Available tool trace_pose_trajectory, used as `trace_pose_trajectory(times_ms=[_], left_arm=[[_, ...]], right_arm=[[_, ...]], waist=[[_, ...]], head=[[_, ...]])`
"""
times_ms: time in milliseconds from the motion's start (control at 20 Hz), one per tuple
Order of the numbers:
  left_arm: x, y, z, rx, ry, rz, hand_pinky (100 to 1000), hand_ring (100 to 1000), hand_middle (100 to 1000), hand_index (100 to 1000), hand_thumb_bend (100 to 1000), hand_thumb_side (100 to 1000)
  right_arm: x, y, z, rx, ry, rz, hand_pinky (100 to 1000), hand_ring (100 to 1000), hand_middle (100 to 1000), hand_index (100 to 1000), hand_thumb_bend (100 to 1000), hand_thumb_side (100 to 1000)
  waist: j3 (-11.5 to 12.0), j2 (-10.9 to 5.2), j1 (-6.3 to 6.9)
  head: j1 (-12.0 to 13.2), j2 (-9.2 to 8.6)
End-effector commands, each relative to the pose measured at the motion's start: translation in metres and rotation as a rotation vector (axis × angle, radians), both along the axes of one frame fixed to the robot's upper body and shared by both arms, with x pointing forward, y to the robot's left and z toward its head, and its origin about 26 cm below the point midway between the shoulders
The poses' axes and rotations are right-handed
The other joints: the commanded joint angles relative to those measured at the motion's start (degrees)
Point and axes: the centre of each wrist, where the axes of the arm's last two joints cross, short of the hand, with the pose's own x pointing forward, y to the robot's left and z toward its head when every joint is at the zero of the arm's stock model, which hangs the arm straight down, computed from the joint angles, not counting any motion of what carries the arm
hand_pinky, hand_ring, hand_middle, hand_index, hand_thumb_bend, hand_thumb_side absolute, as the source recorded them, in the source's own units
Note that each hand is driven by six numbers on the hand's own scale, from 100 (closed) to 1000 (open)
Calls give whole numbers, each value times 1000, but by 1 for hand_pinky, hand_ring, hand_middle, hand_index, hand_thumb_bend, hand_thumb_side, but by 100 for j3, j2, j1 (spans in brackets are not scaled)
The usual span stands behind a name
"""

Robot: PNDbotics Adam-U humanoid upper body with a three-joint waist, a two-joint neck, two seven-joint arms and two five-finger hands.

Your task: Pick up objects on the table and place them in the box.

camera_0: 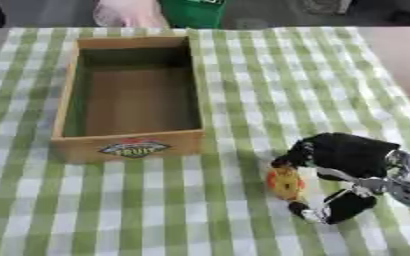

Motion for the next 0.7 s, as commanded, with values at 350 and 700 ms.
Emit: trace_pose_trajectory(times_ms=[350, 700], left_arm=[[-1, 0, 7, 18, -24, -9, 450, 429, 503, 690, 100, 706], [-1, -1, 7, 19, -23, -12, 450, 429, 503, 689, 100, 707]], right_arm=[[-1, 3, 5, 29, -48, -1, 679, 744, 515, 754, 140, 405], [-1, 3, 6, 17, -76, 9, 651, 702, 482, 694, 100, 235]], waist=[[31, -42, 13], [62, -29, 14]], head=[[-65, -97], [-82, -98]])
